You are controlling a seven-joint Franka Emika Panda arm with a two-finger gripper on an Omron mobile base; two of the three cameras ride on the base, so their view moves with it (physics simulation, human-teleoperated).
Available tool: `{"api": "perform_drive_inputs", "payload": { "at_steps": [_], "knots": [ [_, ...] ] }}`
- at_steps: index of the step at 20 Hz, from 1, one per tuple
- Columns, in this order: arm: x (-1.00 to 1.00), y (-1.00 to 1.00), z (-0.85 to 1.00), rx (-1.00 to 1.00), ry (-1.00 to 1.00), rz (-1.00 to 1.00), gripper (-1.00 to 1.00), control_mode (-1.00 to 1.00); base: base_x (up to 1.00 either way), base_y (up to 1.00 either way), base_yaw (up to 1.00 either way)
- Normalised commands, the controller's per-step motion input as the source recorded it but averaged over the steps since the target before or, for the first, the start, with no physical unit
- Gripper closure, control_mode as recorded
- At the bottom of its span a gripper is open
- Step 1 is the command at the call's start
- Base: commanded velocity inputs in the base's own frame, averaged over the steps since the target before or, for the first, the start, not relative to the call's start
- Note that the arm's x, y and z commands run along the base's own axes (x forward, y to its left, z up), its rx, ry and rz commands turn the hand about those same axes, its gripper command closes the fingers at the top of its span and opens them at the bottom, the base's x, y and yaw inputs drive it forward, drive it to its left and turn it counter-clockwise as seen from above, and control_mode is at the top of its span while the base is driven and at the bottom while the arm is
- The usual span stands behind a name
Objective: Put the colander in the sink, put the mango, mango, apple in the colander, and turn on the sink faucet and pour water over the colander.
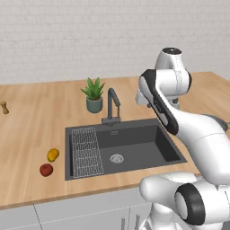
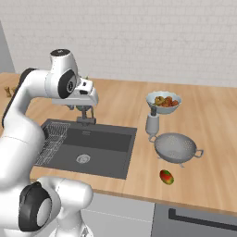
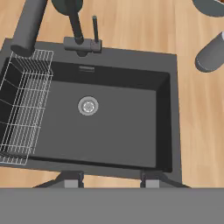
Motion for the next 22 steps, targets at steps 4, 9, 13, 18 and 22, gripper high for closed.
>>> {"api": "perform_drive_inputs", "payload": {
  "at_steps": [4, 9, 13, 18, 22],
  "knots": [
    [-0.03, -0.27, -0.05, 0.0, 0.0, -0.07, -1.0, -1.0, 0.0, 0.0, 0.0],
    [-0.14, -0.76, -0.17, 0.01, 0.0, -0.16, -1.0, -1.0, 0.0, 0.0, 0.0],
    [-0.31, -1.0, -0.23, 0.04, 0.0, -0.25, -1.0, -1.0, 0.0, 0.0, 0.0],
    [-0.24, -1.0, -0.27, 0.11, 0.0, -0.32, -1.0, -1.0, 0.0, 0.0, 0.0],
    [-0.15, -1.0, -0.3, 0.18, 0.0, -0.32, -1.0, -1.0, 0.0, 0.0, 0.0]
  ]
}}
